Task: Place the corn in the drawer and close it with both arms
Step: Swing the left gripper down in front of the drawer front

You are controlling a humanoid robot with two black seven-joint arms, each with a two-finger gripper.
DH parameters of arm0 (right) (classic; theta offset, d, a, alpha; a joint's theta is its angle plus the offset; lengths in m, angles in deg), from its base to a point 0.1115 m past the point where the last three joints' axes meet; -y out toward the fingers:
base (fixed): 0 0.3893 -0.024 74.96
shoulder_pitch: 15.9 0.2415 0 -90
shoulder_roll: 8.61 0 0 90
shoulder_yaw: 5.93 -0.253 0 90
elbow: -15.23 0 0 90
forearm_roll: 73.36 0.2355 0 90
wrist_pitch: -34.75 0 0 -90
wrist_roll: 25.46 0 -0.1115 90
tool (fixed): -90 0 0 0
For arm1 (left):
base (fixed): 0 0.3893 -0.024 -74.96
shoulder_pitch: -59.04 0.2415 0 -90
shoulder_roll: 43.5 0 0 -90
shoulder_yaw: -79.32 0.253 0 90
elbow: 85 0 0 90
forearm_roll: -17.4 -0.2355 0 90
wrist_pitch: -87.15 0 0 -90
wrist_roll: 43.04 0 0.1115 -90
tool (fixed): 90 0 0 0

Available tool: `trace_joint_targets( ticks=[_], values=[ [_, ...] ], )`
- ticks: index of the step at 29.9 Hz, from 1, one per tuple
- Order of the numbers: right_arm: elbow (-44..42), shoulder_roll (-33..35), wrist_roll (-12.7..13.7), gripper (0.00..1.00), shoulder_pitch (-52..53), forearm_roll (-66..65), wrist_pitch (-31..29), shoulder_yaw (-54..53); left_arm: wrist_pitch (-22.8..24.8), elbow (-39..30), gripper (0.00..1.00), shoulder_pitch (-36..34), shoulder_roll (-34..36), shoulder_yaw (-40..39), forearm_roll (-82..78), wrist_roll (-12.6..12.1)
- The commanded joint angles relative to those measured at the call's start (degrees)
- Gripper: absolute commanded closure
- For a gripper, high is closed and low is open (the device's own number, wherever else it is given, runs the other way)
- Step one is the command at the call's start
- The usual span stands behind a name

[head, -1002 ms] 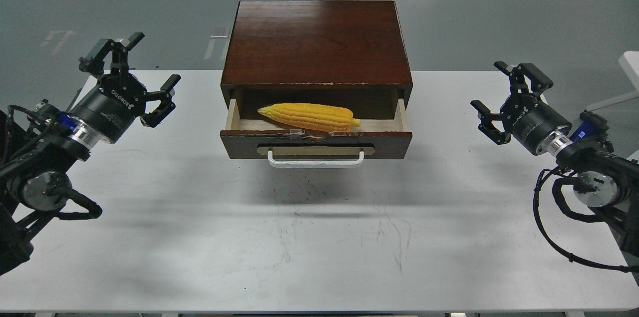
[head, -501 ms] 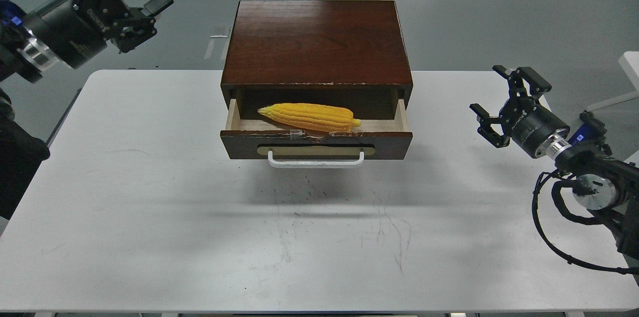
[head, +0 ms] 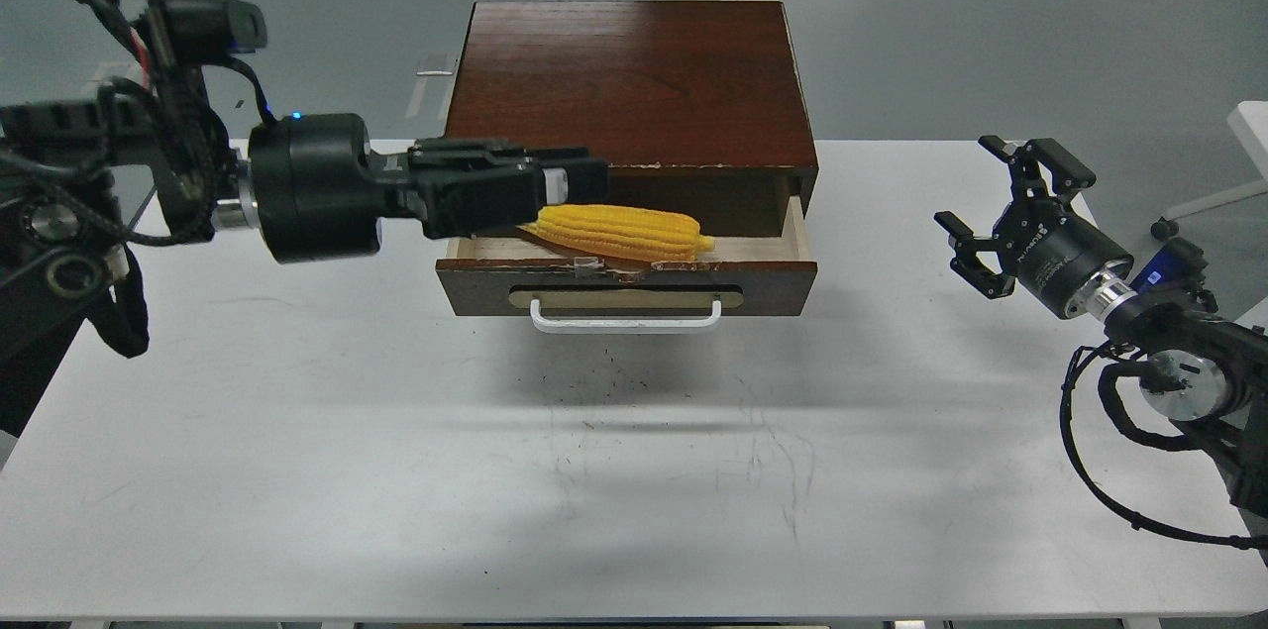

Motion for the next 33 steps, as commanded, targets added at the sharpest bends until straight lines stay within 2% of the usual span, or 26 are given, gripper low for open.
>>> trace_joint_targets(
  ticks=[1,7,12,16,25,33],
  values=[
    [0.27,0.17,0.0,0.04,-0.35,-0.07,0.0,0.33,0.0,-1.46,1.0,1.82,0.29,5.48,-1.95,-0.01],
    [0.27,0.35,0.0,0.04,-0.88,-0.07,0.0,0.41,-2.59,-1.37,1.0,8.4,-0.32,9.0,-5.2,-0.01],
    [0.27,0.35,0.0,0.04,-0.88,-0.07,0.0,0.33,-5.85,-0.85,1.0,15.27,-4.01,8.92,-5.03,-0.01],
    [0.27,0.35,0.0,0.04,-0.88,-0.07,0.0,0.41,-9.97,4.06,1.0,19.83,-9.1,8.66,-4.15,-0.01],
    [0.27,0.35,0.0,0.04,-1.05,-0.16,0.0,0.5,-14.29,10.74,1.0,23.1,-13.68,8.22,2.95,-0.01],
    [0.35,0.26,0.0,0.04,-1.84,-0.16,0.0,0.5,-14.47,13.48,1.0,23.1,-14.56,7.42,5.43,-0.01]
  ],
)
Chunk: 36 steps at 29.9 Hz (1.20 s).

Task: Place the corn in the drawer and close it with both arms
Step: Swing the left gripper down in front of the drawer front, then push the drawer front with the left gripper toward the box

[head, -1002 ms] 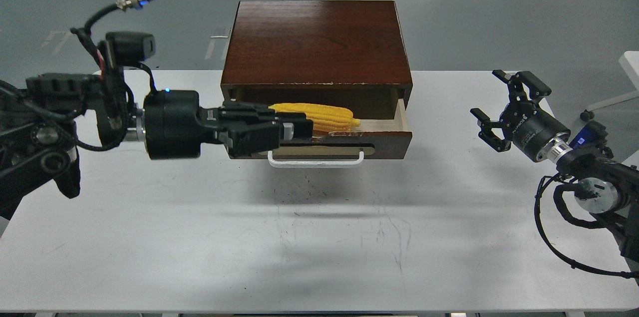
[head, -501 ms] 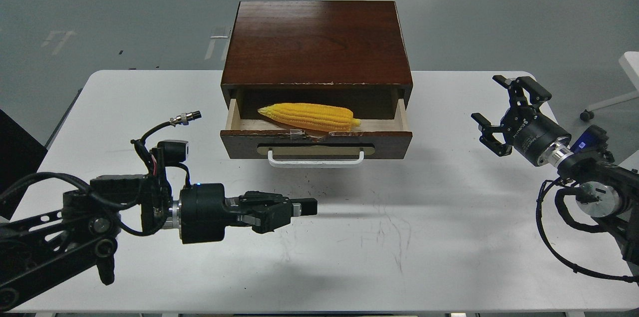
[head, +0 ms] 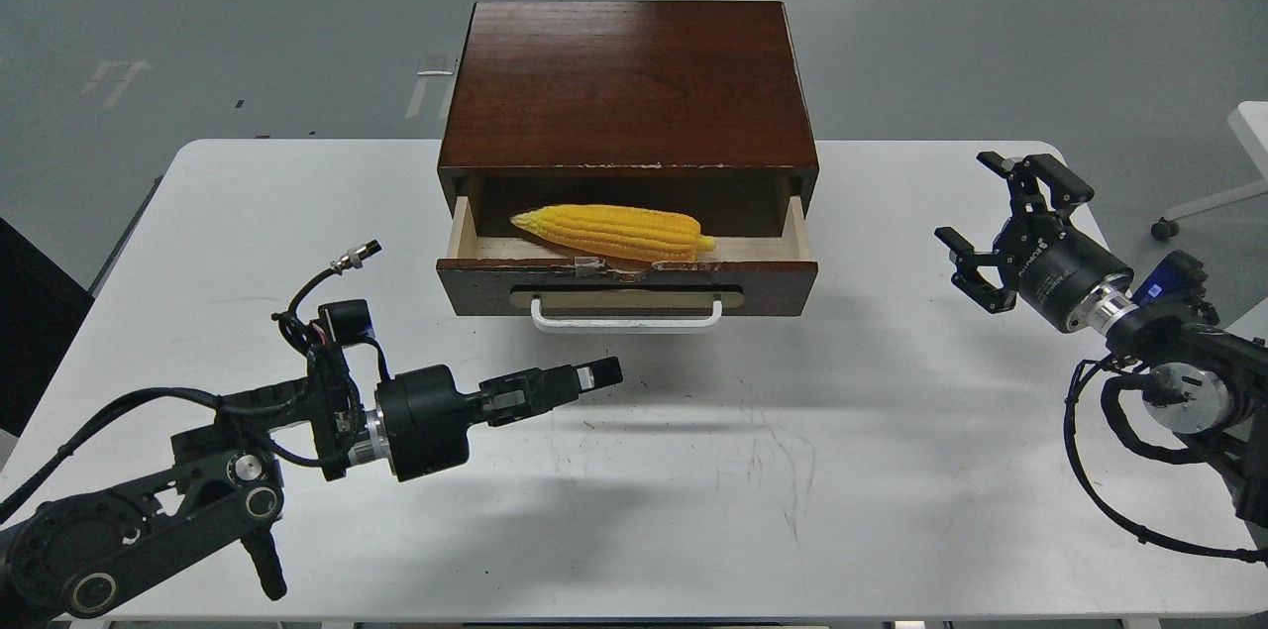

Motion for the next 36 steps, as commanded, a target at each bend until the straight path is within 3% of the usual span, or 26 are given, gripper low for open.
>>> trace_joint_targets(
  ticks=[1,24,36],
  values=[
    [0.05,-0.08,0.0,0.04,-0.42,0.0,0.0,0.0,0.01,1.03,1.0,0.01,-0.53,-0.23,0.64,-0.32],
    [0.05,0.0,0.0,0.04,-1.12,0.0,0.0,-0.88,0.63,8.07,1.0,-1.31,-4.4,-0.4,0.9,-0.85],
    [0.05,0.27,0.0,0.04,-1.65,0.0,0.0,-0.97,0.8,13.33,1.0,-6.32,-5.01,-0.23,4.86,-1.2]
  ],
)
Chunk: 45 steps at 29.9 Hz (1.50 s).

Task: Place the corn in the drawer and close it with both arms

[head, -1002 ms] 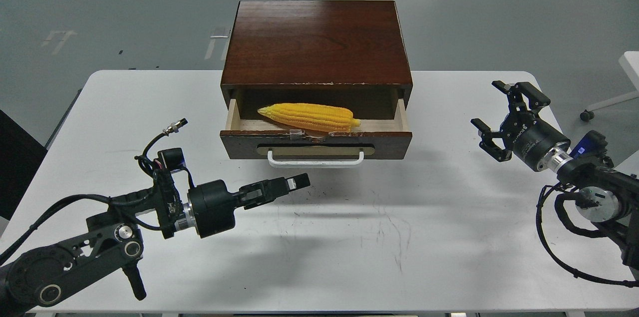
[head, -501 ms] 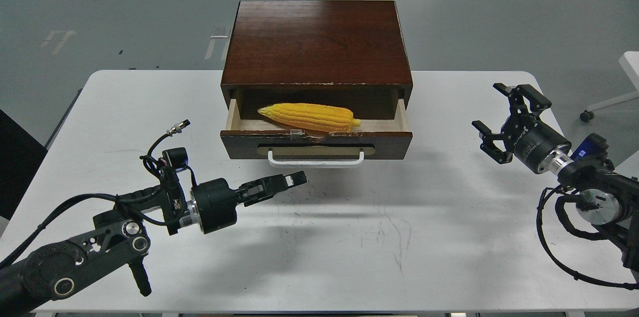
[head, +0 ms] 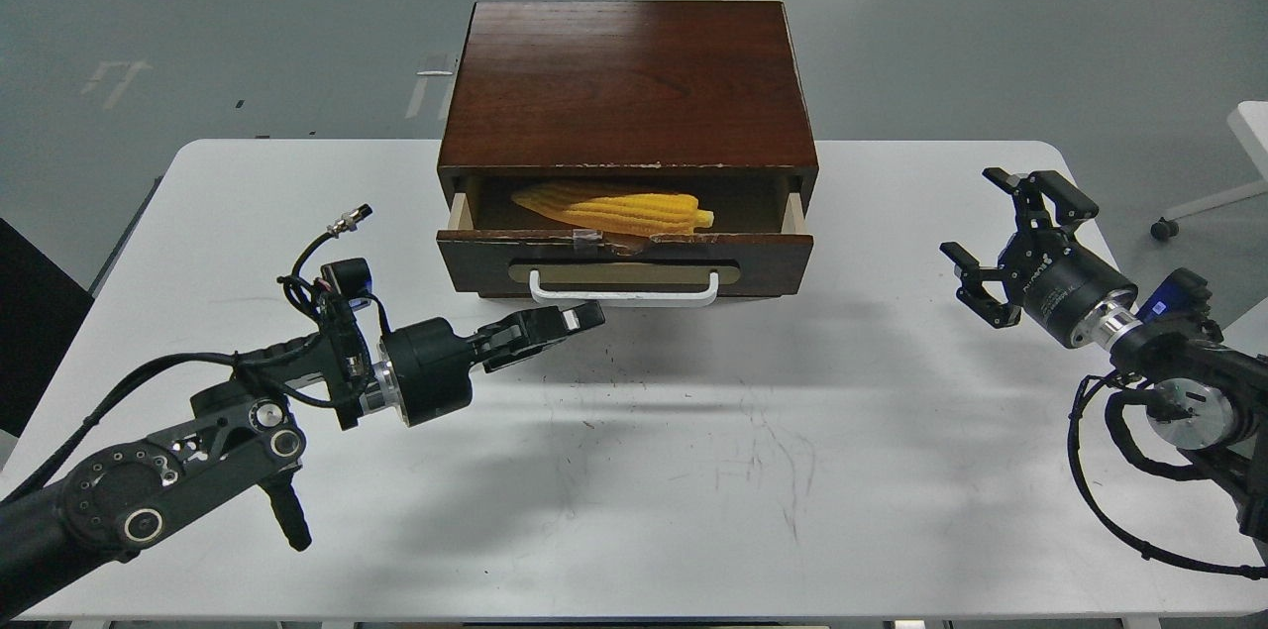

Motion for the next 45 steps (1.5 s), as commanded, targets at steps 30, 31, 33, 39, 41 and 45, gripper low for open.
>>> trace_joint_targets(
  ticks=[30,31,33,39,41,45],
  values=[
    [0.09,0.1,0.0,0.04,-1.06,0.0,0.0,-0.05,-0.14,14.07,1.0,-6.69,-7.5,0.38,2.93,-0.13],
    [0.09,0.1,0.0,0.04,-1.06,0.09,0.0,-0.05,-0.05,14.07,1.0,-6.78,-7.41,0.38,2.93,-0.13],
    [0.09,0.1,0.0,0.04,-1.06,0.09,0.0,-0.05,-0.14,14.07,1.0,-6.78,-7.5,0.47,3.02,-0.13],
    [0.09,0.1,0.0,0.04,-1.06,0.09,0.0,-0.05,-0.49,14.07,1.0,-6.87,-7.5,0.29,3.46,-0.22],
    [0.09,0.1,0.0,0.04,-1.06,0.0,0.0,-0.05,-0.58,14.16,1.0,-6.87,-7.5,0.21,3.46,-0.39],
    [0.0,0.1,0.0,0.04,-1.06,0.09,0.0,-0.05,-0.76,14.95,1.0,-6.87,-8.02,0.12,3.81,-0.75]
  ],
)
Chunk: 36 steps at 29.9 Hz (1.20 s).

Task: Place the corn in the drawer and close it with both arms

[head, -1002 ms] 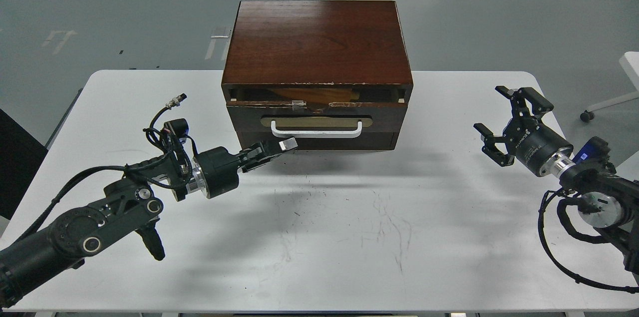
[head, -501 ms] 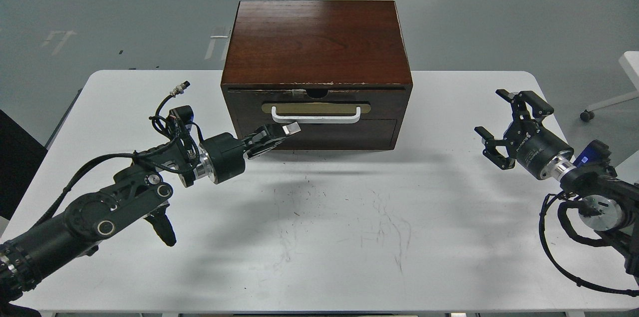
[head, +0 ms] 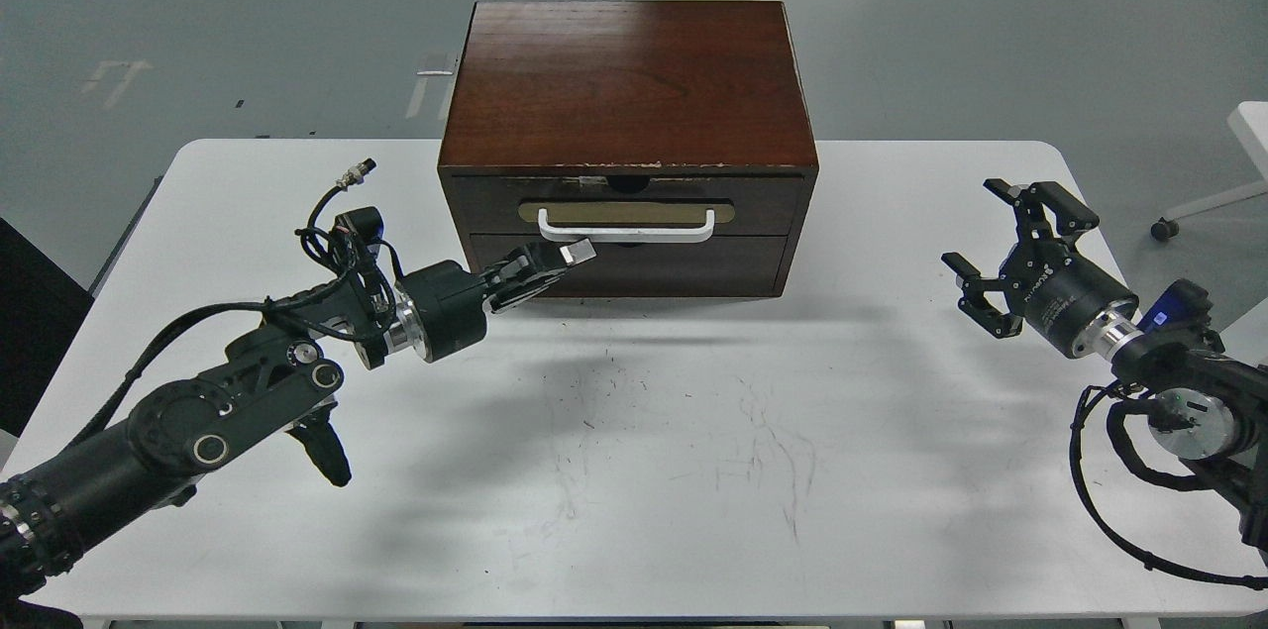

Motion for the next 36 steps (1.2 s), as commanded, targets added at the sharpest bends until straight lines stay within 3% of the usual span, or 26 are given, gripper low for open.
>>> trace_joint_targets(
  ticks=[1,7,10,13,20,21,22,23,24,25,29,36],
  values=[
    [-0.09,-0.01,0.0,0.04,0.0,-0.01,-0.02,0.0,-0.18,0.54,1.0,-0.01,-0.6,-0.1,0.2,-0.3],
    [-0.09,0.08,0.0,0.04,0.0,0.07,-0.02,0.0,0.52,0.36,1.0,-0.01,-0.61,0.34,0.29,-0.04],
    [0.0,0.08,0.0,0.04,0.0,0.07,-0.02,0.0,3.06,-2.09,1.0,0.78,0.88,0.43,0.29,0.66],
    [0.0,0.25,0.0,0.04,0.0,0.07,-0.02,0.0,6.84,-7.7,1.0,3.23,5.79,-0.01,1.95,1.02],
    [0.0,0.43,0.0,0.04,0.0,0.07,-0.02,-0.08,8.86,-19.76,1.0,4.56,15.64,-1.15,18.11,1.6],
    [0.0,0.43,0.0,0.04,0.0,0.07,-0.02,-0.08,10.52,-21.42,0.83,4.56,17.48,-2.2,22.66,1.6],
    [0.0,0.43,0.0,0.04,0.0,0.07,-0.02,-0.08,12.28,-21.96,0.53,4.65,18.81,-4.04,27.32,1.6],
    [0.0,0.43,0.0,0.04,0.0,0.07,-0.02,-0.08,12.3,-21.96,0.53,4.65,18.82,-4.05,27.36,1.6],
    [0.0,0.52,0.0,0.04,0.0,0.07,-0.02,-0.08,13.95,-21.96,0.07,4.65,19.69,-6.4,32.06,1.6],
    [0.0,0.61,0.0,0.04,0.0,0.07,-0.02,-0.08,14.28,-21.62,0.0,4.65,20.39,-8.78,36.46,1.6],
    [0.0,0.61,0.0,0.04,0.09,0.07,-0.02,-0.08,14.28,-18.9,0.0,4.56,21.37,-13.1,44.4,1.6],
    [0.0,0.61,0.0,0.04,0.26,0.07,-0.02,-2.37,14.28,-7.12,0.0,4.73,21.1,-15.74,46.17,1.6]
  ],
)
